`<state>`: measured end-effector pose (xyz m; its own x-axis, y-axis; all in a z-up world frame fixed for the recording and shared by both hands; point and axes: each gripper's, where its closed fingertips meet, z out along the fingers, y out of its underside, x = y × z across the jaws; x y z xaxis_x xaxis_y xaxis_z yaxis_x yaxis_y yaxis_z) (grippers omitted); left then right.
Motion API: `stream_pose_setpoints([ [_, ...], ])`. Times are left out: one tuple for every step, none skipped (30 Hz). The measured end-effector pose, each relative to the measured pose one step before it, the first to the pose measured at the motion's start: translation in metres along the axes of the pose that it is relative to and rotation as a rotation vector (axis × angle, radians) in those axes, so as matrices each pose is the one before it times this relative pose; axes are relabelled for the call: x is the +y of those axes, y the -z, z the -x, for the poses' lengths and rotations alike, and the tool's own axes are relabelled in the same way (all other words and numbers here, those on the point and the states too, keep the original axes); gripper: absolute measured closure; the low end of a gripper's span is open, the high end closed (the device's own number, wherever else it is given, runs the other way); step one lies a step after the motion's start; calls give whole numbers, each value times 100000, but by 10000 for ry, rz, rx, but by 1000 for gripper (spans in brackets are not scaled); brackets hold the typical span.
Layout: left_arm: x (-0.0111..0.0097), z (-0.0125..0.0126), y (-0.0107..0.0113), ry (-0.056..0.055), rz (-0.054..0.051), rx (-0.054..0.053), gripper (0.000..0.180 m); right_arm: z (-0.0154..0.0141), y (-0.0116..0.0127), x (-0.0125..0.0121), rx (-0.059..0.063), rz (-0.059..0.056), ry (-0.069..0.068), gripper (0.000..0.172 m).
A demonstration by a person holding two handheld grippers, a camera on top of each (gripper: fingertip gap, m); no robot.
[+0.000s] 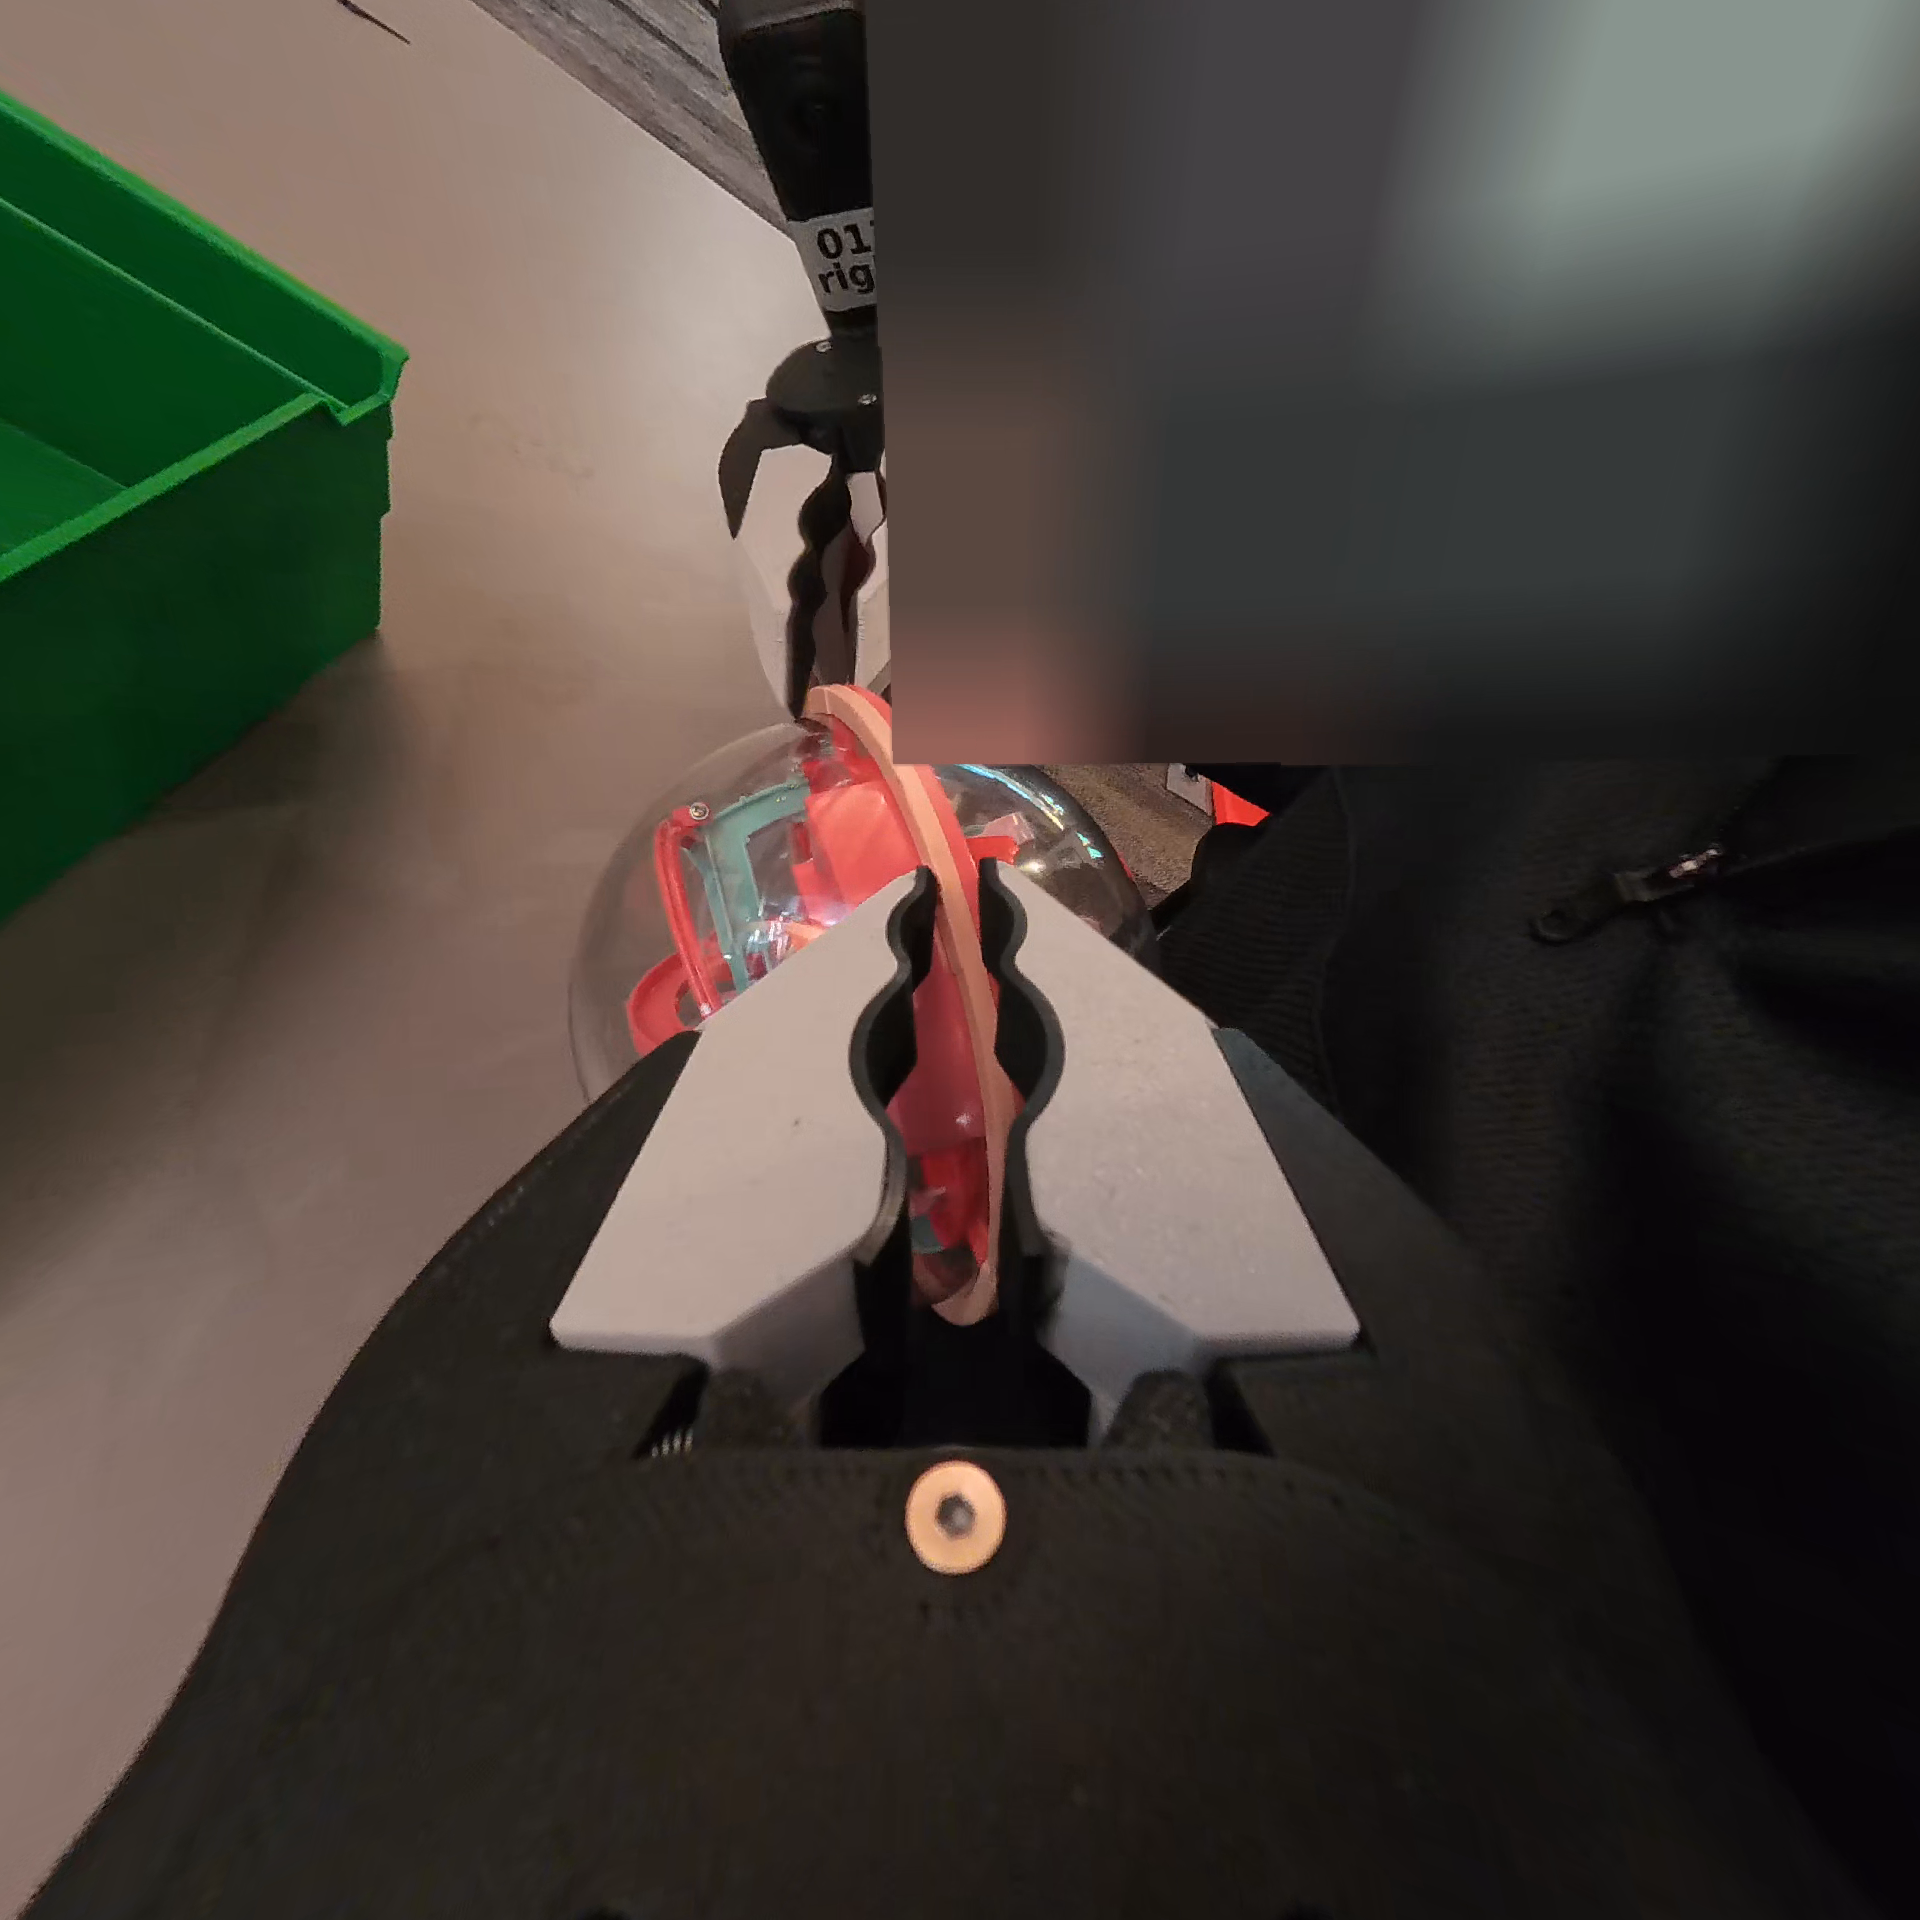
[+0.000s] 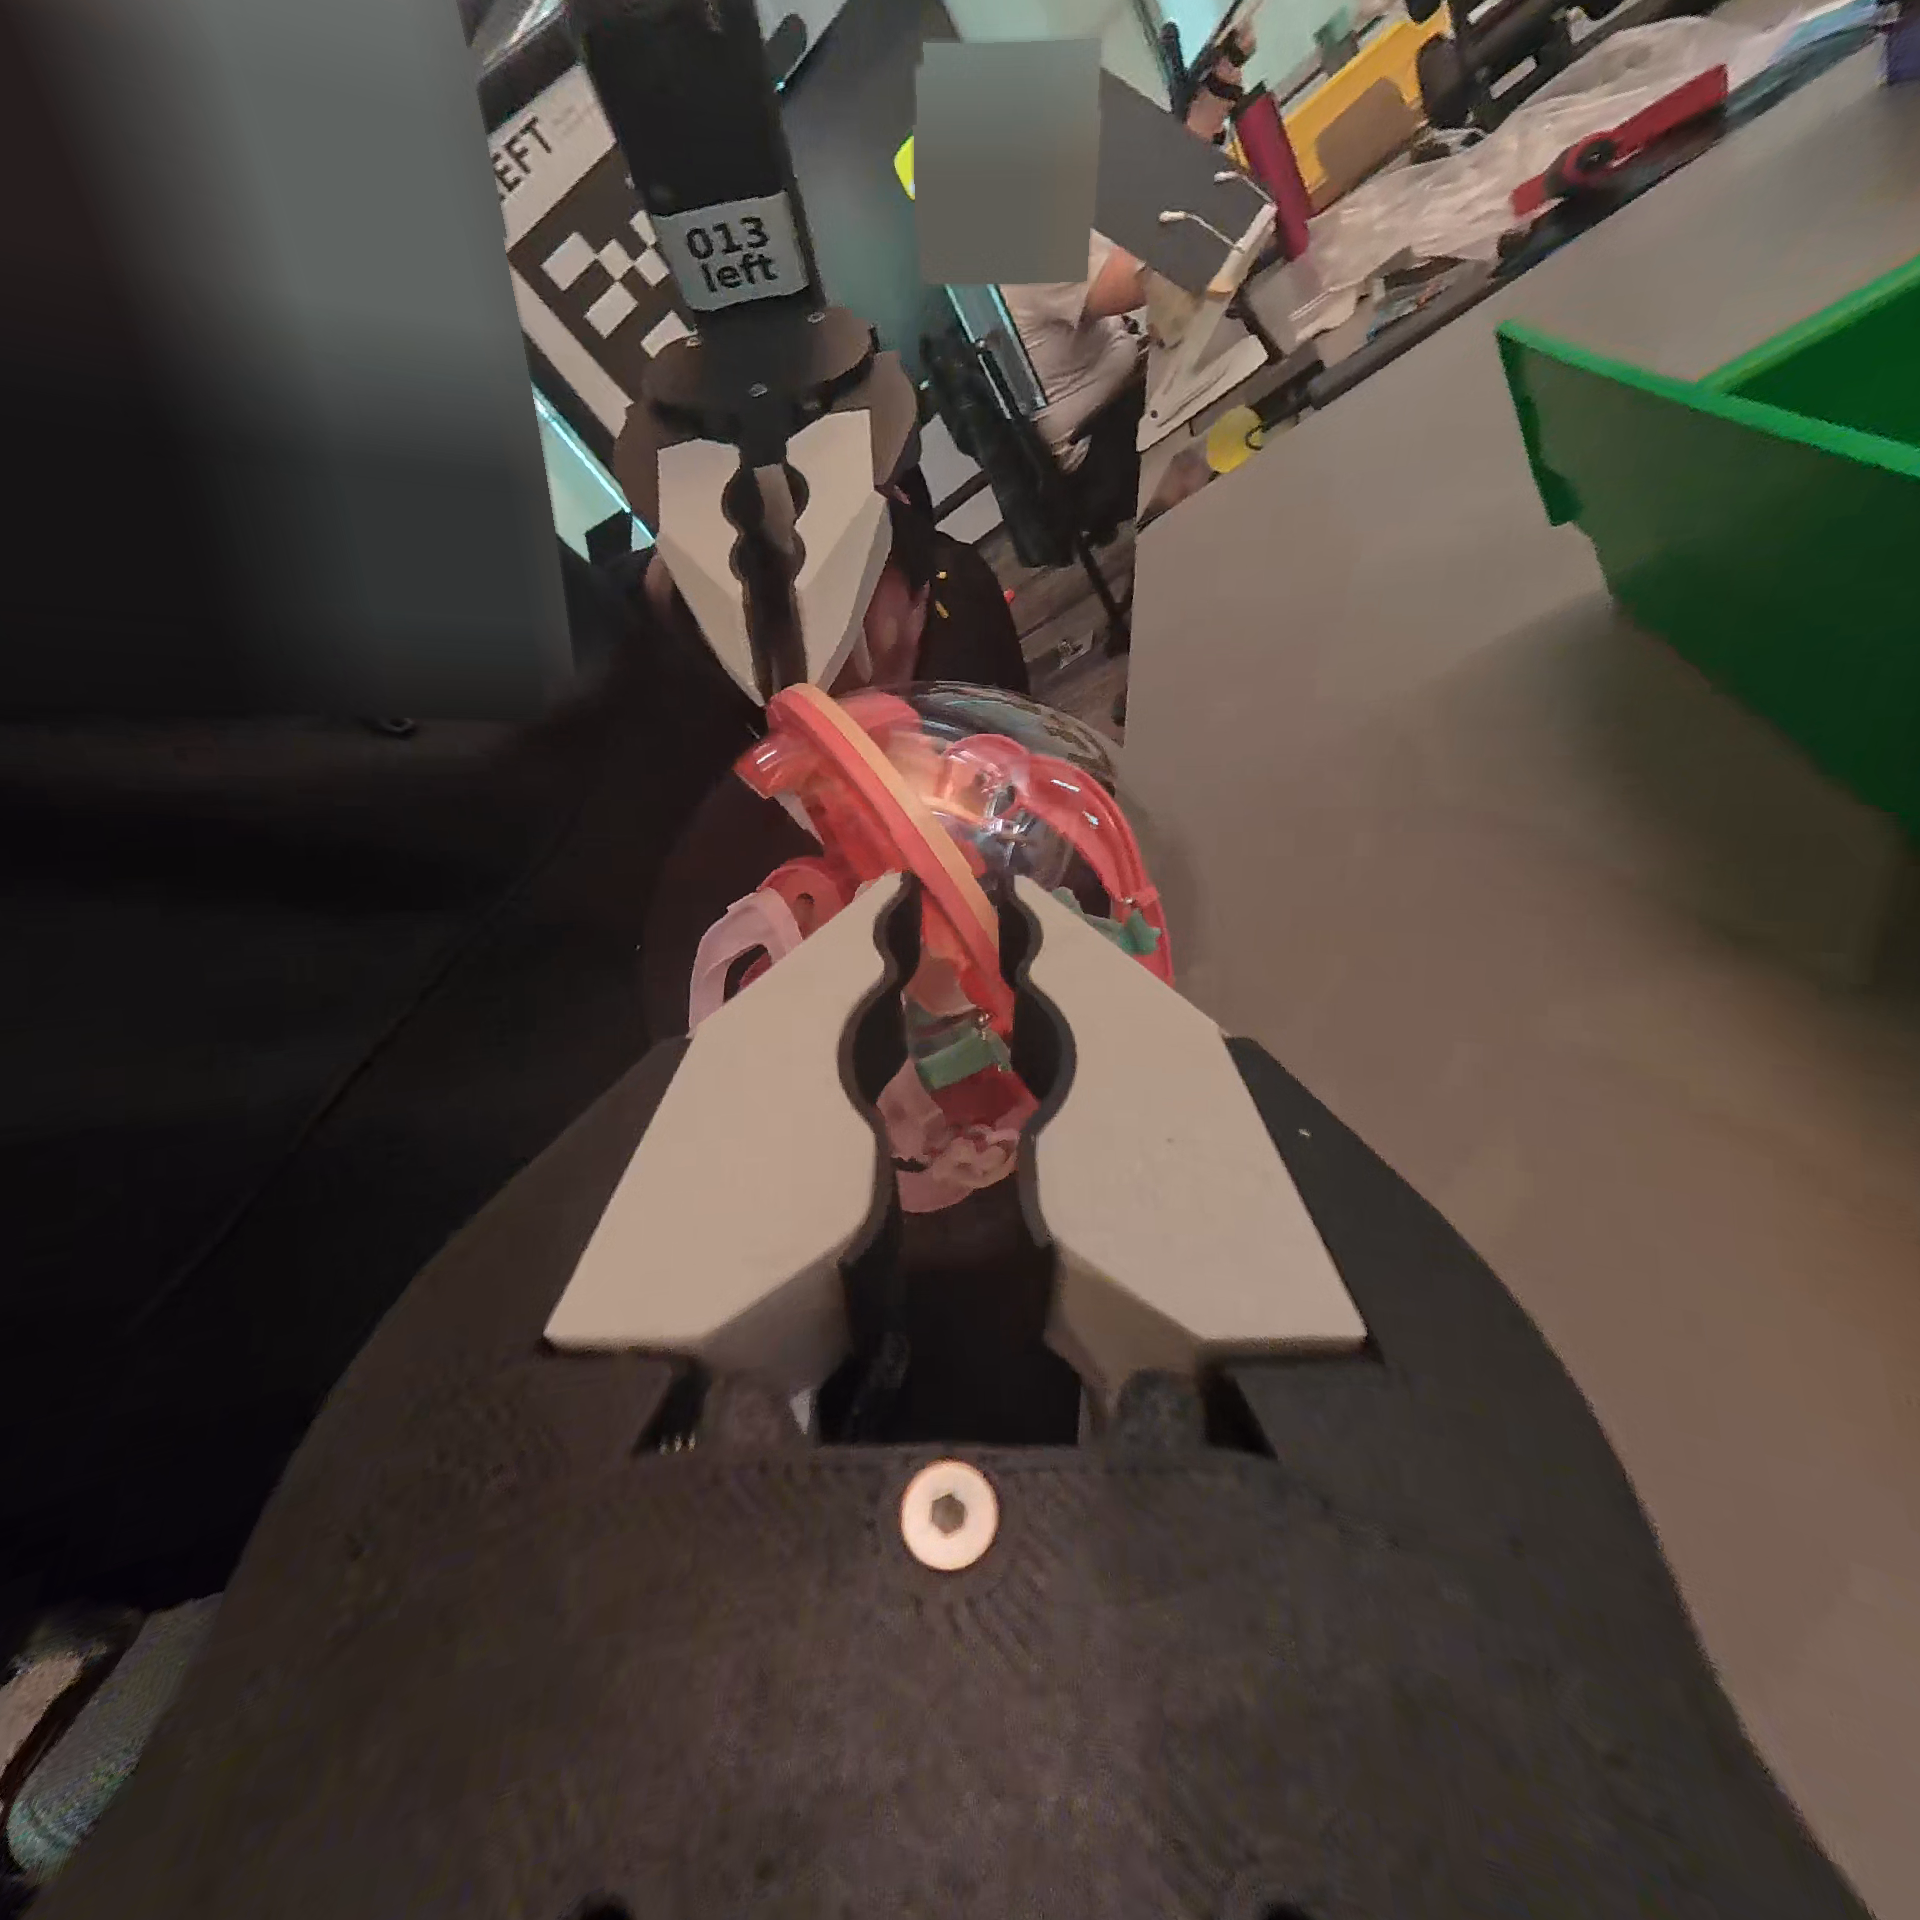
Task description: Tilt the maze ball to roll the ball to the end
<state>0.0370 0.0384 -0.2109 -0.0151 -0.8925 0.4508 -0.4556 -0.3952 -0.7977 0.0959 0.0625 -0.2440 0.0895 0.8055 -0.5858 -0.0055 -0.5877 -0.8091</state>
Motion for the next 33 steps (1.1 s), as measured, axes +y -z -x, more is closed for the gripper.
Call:
stream_pose_setpoints([
  [-9,-26,-38,19,-14,9,174,75,51,91,-44,28,152,159],
  [10,-53,-32,-18,6,6,174,52,38,56,-30,3,85,160],
  [-11,-40,-12,-18,4,-14,174,44,20,27,-22,-35,58,160],
  [-6,-8,0,-25,-1,-23,174,10,8,45,-8,-35,45,160],
  [22,-21,36,-13,-6,-8,173,-13,-6,45,-16,-49,7,160],
  [58,-147,108,-22,18,86,169,-49,-3,58,4,-46,10,160],
  [64,-152,234,11,-10,92,163,-87,45,67,35,-21,23,161],
  [107,-121,331,15,-21,74,156,-113,103,39,50,-22,-4,161],
  [368,41,395,-19,79,-27,152,-52,81,59,20,-14,15,161],
  [479,199,486,-50,80,-141,150,-58,70,54,35,-4,30,162],
  [580,277,511,53,101,-147,148,-109,90,38,67,-17,16,162],
  [644,284,462,114,101,-119,147,-92,89,26,30,-24,-19,162],
  [701,257,358,51,103,-116,147,-69,78,40,10,-27,3,163],
  [750,309,243,-17,131,-170,147,-77,60,18,35,-31,36,163],
  [795,203,102,15,130,-84,148,-67,55,6,35,-24,28,163],
  [748,209,-3,99,107,-58,149,-1,28,13,-8,-20,24,163],
  [819,388,-92,78,173,-175,149,-4,12,-13,-3,-28,15,163],
  [692,425,-161,21,110,-188,150,19,-25,-29,-2,-42,16,163],
  [375,225,-173,13,-61,-28,151,43,-15,-68,-16,-57,23,164],
  [70,46,-128,141,-202,137,151,-5,26,-125,18,-69,34,164],
  [66,71,-141,119,-159,96,152,-30,36,-139,37,-68,25,164],
  [172,-55,-156,-19,-63,82,153,73,26,-129,-18,-56,30,164],
  [242,-100,-166,-90,-20,62,155,94,0,-113,-18,-38,35,164],
  [231,-59,-114,-57,2,12,162,47,5,-101,8,-43,13,165],
  [121,128,-81,-19,-39,-95,168,15,31,-63,2,-28,1,164],
  [49,65,-40,14,-52,-28,174,0,34,3,4,2,18,164],
  [-16,2,-56,-52,-56,-32,174,-21,46,-8,18,4,45,164],
  [-35,29,-23,-100,-30,-80,174,32,59,27,9,40,89,165],
  [-33,-5,-17,-87,0,-40,174,11,54,33,23,67,72,164],
  [-73,75,-18,-46,-13,-86,174,-82,54,1,61,64,36,164],
  [-64,26,-32,-46,4,-53,174,-67,47,-32,50,41,33,164],
  [6,-4,-69,-73,50,-32,174,2,42,-72,3,3,28,164],
  [28,21,-90,-84,82,-53,174,24,28,-106,-2,-19,27,164],
])
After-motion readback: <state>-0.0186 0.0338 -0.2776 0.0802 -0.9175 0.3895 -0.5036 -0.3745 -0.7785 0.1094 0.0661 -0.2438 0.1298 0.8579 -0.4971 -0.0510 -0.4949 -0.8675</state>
